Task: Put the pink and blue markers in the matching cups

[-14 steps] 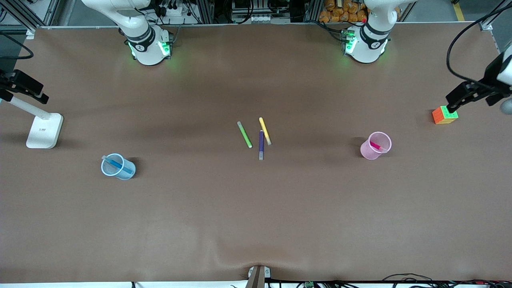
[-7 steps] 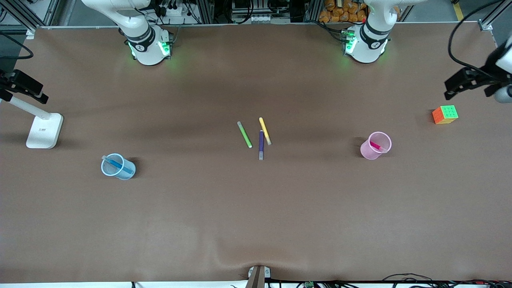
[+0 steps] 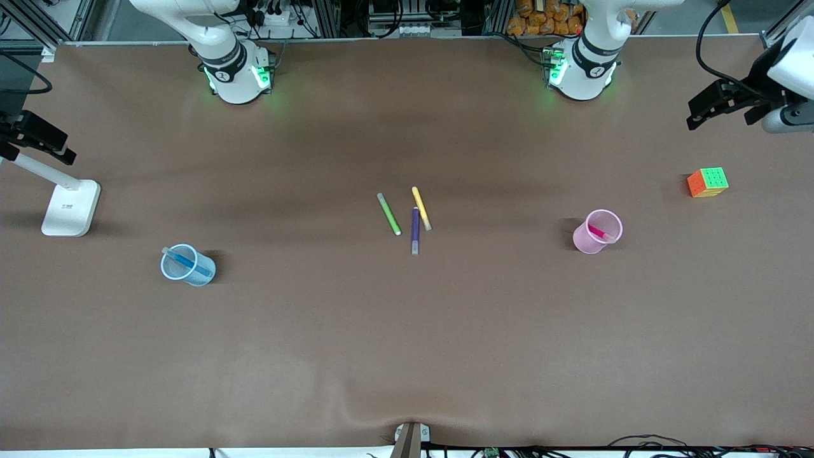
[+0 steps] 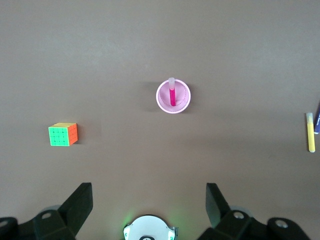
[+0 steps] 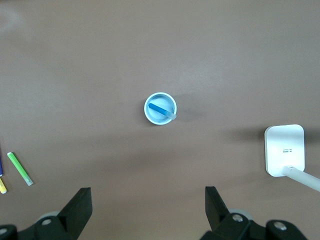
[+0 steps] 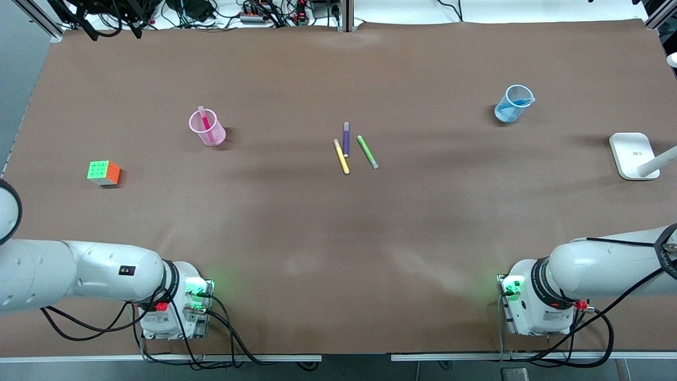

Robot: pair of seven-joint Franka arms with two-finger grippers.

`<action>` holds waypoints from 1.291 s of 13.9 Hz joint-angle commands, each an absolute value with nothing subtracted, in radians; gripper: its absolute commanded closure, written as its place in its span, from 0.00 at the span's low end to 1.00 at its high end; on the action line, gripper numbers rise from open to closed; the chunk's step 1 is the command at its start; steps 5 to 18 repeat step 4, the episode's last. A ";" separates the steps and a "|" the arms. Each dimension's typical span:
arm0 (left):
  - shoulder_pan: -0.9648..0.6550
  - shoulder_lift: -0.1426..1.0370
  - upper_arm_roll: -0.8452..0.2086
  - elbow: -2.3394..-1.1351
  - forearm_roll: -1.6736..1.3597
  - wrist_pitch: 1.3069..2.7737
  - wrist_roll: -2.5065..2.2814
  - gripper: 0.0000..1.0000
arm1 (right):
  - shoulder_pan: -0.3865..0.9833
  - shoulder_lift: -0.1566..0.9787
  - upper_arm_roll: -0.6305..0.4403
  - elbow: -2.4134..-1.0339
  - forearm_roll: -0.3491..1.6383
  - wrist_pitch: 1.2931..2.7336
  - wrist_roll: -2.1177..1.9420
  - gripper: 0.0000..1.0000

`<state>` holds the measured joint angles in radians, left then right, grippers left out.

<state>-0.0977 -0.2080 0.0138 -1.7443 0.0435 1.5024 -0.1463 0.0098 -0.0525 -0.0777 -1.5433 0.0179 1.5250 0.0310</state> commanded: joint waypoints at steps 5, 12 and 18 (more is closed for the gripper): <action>-0.123 -0.199 0.029 -1.692 0.043 1.494 -0.132 0.00 | -0.006 -0.083 -0.066 -1.571 0.006 1.525 0.020 0.00; -0.123 -0.199 0.029 -1.692 0.043 1.494 -0.132 0.00 | -0.006 -0.083 -0.066 -1.571 0.006 1.525 0.020 0.00; -0.123 -0.199 0.029 -1.692 0.043 1.494 -0.132 0.00 | -0.006 -0.083 -0.066 -1.571 0.006 1.525 0.020 0.00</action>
